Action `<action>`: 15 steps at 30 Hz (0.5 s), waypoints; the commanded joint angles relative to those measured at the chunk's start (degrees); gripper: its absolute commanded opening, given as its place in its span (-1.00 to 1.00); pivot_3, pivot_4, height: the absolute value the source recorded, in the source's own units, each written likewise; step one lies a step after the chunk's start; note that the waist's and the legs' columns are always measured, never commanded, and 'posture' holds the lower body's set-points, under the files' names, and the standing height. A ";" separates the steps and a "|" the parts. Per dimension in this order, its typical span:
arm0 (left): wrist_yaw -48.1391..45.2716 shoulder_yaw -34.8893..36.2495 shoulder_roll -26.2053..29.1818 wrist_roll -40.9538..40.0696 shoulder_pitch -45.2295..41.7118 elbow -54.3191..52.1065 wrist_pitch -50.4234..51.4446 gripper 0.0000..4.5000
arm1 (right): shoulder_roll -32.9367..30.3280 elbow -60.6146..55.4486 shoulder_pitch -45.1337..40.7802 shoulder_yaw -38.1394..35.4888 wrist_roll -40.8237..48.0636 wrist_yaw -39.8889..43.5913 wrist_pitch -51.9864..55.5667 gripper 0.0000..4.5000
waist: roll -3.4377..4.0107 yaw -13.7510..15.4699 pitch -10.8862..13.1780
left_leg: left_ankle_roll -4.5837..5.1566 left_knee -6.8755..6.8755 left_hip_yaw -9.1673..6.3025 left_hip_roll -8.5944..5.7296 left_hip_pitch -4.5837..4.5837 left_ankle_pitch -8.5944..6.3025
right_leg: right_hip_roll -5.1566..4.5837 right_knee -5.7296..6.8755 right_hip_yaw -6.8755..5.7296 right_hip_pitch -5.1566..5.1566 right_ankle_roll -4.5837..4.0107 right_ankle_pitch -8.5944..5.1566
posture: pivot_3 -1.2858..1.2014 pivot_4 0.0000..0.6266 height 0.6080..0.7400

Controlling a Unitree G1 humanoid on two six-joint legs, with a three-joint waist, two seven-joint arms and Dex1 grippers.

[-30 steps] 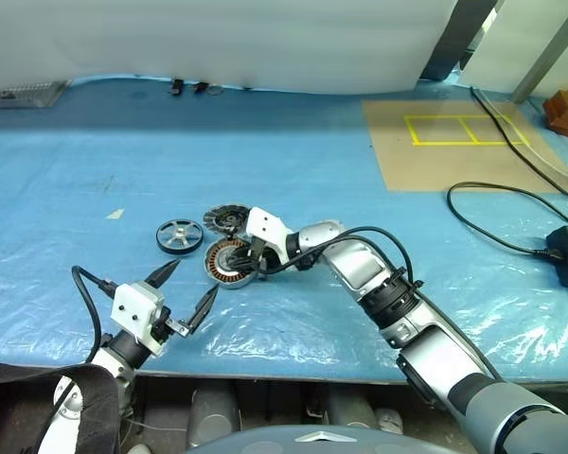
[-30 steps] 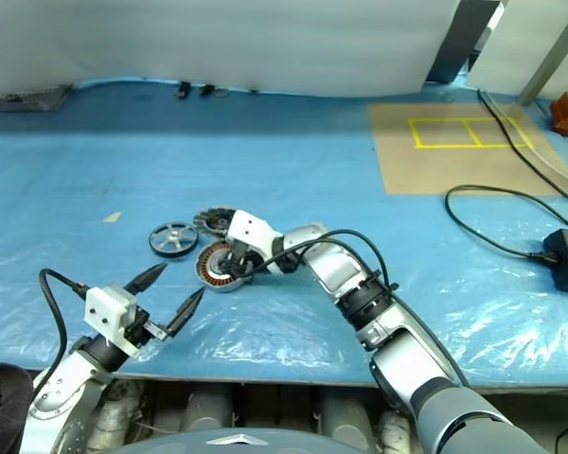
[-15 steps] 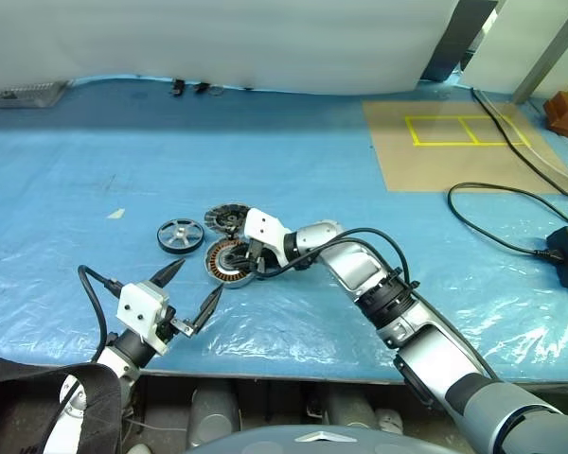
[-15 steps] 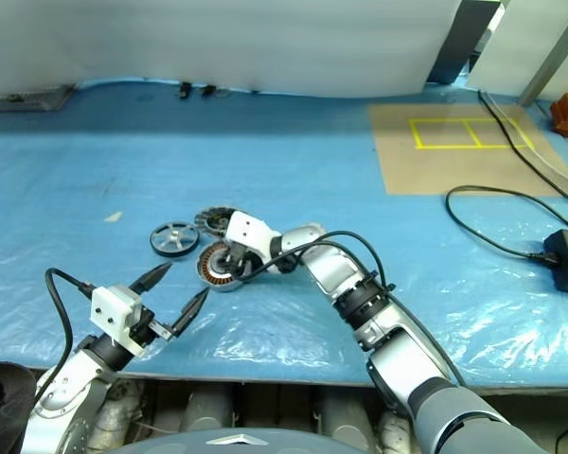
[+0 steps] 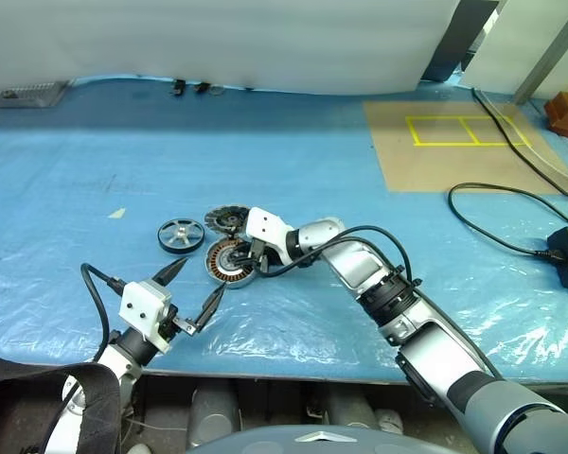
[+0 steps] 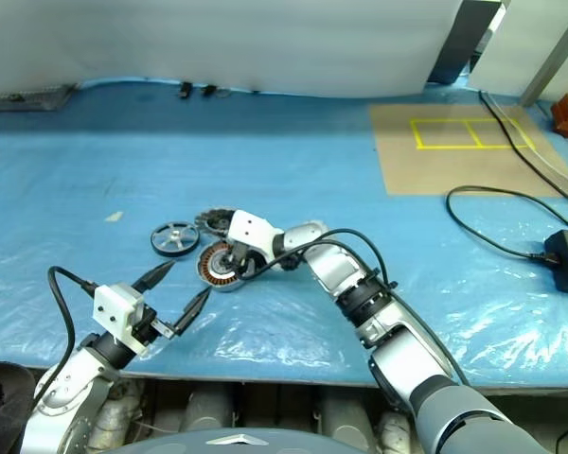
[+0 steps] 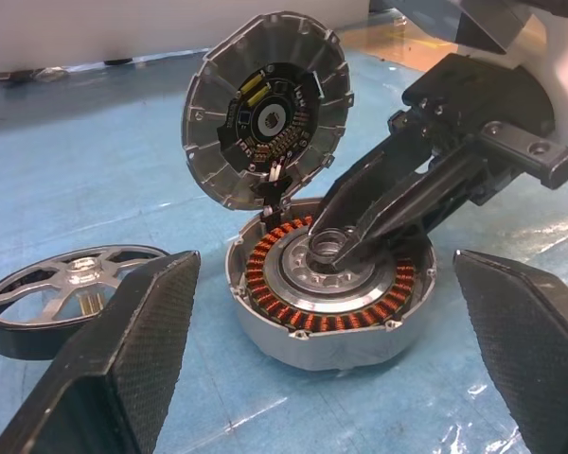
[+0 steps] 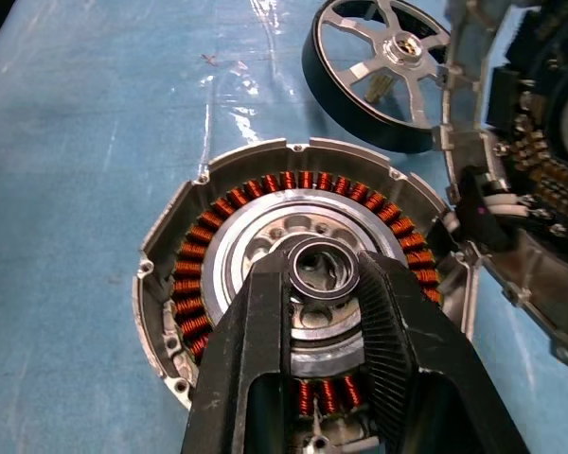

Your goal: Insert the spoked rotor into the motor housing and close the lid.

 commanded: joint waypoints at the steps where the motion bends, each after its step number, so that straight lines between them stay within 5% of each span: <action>1: -0.22 -0.31 0.18 -0.56 0.19 -1.42 -0.32 1.00 | 0.22 0.32 -1.03 -0.49 -0.71 -0.14 -0.31 -0.71 | 0.00 0.00 0.00 | 0.00 0.00 0.00 0.00 0.00 0.00 | 0.00 0.00 0.00 -0.01 0.00 0.00 | 0.03 -0.52 1.00; 15: -0.39 -0.11 0.76 -0.70 0.04 -1.47 0.31 1.00 | 1.34 -0.83 0.03 -0.13 -0.54 0.48 -0.09 -0.71 | 0.00 -0.03 0.00 | 0.00 0.00 0.00 0.00 0.00 0.00 | 0.00 0.00 0.00 -0.01 -0.01 0.00 | 0.03 -0.52 1.00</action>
